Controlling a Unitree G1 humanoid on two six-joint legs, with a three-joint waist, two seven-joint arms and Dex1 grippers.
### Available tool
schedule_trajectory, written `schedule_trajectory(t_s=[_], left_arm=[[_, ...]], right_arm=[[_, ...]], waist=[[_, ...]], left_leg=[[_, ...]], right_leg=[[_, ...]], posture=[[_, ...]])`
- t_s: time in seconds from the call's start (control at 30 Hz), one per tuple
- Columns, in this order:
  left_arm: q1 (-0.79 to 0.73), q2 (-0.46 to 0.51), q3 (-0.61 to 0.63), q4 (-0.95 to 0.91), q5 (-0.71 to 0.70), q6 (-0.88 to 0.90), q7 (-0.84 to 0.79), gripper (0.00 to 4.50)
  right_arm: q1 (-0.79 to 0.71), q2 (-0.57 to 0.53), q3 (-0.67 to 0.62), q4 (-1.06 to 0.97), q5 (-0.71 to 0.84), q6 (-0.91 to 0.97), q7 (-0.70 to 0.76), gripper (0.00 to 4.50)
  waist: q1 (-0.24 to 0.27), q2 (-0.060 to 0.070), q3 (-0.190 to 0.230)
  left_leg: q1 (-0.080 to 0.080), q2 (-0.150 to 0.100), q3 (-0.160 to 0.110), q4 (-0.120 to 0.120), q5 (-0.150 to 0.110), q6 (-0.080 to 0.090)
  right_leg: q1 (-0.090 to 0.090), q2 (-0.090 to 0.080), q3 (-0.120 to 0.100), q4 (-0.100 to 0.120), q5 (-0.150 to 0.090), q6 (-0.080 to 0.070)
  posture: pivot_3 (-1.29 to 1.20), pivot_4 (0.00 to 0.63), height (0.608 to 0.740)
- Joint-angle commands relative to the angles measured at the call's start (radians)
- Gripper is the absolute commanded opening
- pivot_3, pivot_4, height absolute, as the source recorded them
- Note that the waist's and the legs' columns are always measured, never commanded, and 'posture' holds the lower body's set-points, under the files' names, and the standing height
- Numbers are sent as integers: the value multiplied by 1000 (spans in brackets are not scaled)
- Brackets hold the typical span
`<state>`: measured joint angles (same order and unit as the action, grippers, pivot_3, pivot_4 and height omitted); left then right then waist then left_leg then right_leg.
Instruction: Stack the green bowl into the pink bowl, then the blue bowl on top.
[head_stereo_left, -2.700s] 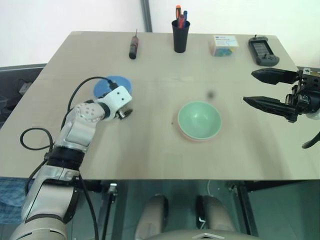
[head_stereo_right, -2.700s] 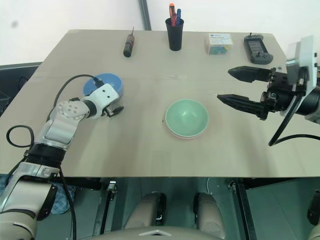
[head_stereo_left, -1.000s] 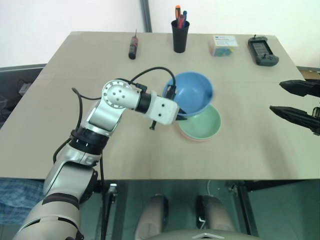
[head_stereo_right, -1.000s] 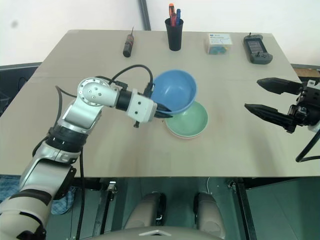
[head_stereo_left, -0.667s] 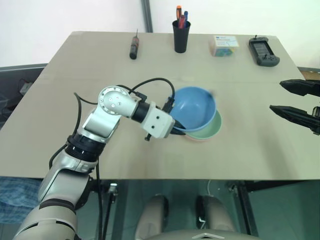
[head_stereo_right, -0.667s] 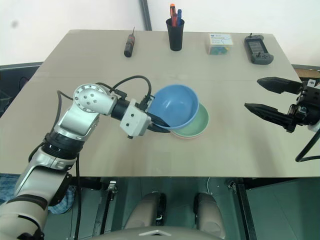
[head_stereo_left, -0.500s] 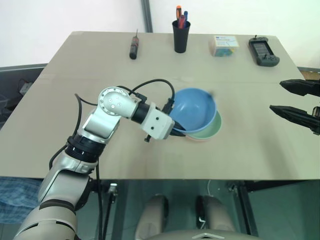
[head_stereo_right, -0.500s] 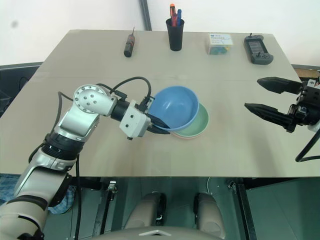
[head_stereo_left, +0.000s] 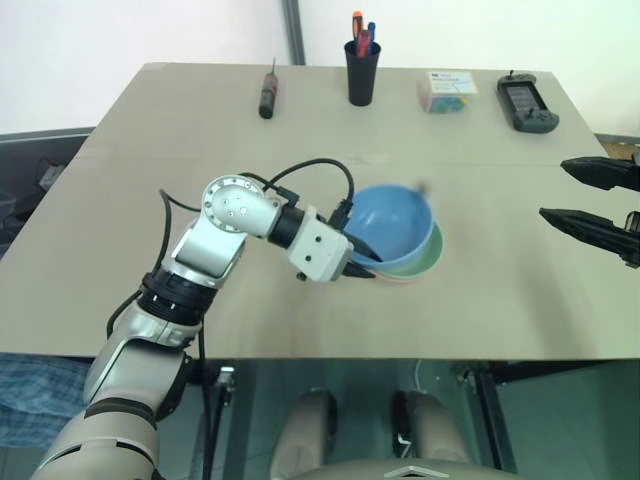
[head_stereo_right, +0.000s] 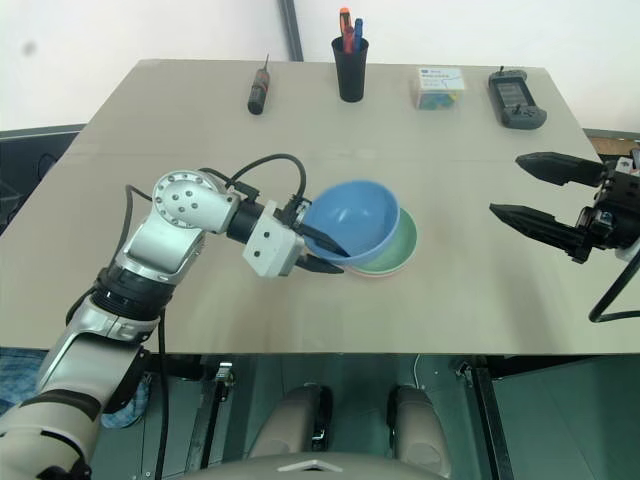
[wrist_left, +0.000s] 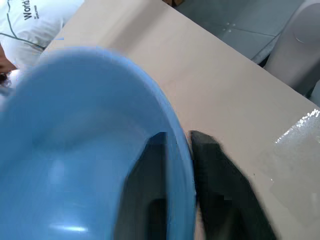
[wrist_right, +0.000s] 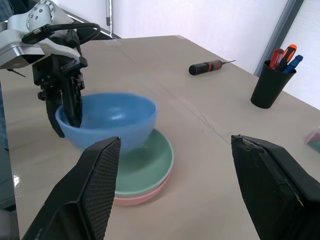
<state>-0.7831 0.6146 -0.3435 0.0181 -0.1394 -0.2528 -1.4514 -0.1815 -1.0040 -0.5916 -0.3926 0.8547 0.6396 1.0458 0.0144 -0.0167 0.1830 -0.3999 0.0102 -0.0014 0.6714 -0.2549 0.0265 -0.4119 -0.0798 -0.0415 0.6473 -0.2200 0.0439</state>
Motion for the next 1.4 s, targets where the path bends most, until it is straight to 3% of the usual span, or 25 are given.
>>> schedule_trajectory(t_s=[0.03,0.17,0.37,0.53,0.7,0.93,1.13,1.4], left_arm=[[-25,-16,34,0,4,-21,51,2823],[-36,-40,61,3,4,19,127,4387],[24,-14,128,-2,-6,97,216,4387],[107,20,222,-50,-97,294,277,4387],[239,79,342,-145,-176,482,355,4387],[435,112,487,-300,-286,611,428,4387],[580,126,572,-381,-324,624,467,4387],[633,117,620,-408,-354,576,485,4387]], right_arm=[[-12,-15,-12,-16,5,-17,0,3696],[-13,-16,-7,-14,4,-20,2,3696],[-12,-15,3,-9,-1,-24,8,3696],[17,-11,-7,-5,-13,-29,20,3696],[68,-12,-17,13,-35,-33,40,3696],[142,-17,7,86,-115,-116,140,3696],[162,10,40,166,-171,-210,197,3696],[164,27,68,226,-205,-324,277,3696]], waist=[[0,0,0],[0,0,0],[-3,0,0],[-2,0,0],[-1,0,0],[-1,0,0],[-2,0,0],[0,0,0]], left_leg=[[0,0,0,0,0,0],[0,0,0,0,0,0],[1,0,-1,0,0,0],[1,0,-2,0,0,0],[1,1,-2,0,0,0],[1,1,-2,0,0,0],[3,1,-1,0,0,0],[3,1,0,1,0,0]], right_leg=[[0,0,0,0,0,0],[0,0,0,0,0,0],[0,0,1,0,0,0],[0,0,1,1,0,0],[0,0,1,0,0,1],[1,0,1,0,0,1],[1,0,3,0,0,1],[1,0,4,0,0,1]], posture=[[0,150,740],[0,150,740],[0,150,740],[0,150,740],[0,150,740],[0,150,740],[0,150,740],[0,150,740]])
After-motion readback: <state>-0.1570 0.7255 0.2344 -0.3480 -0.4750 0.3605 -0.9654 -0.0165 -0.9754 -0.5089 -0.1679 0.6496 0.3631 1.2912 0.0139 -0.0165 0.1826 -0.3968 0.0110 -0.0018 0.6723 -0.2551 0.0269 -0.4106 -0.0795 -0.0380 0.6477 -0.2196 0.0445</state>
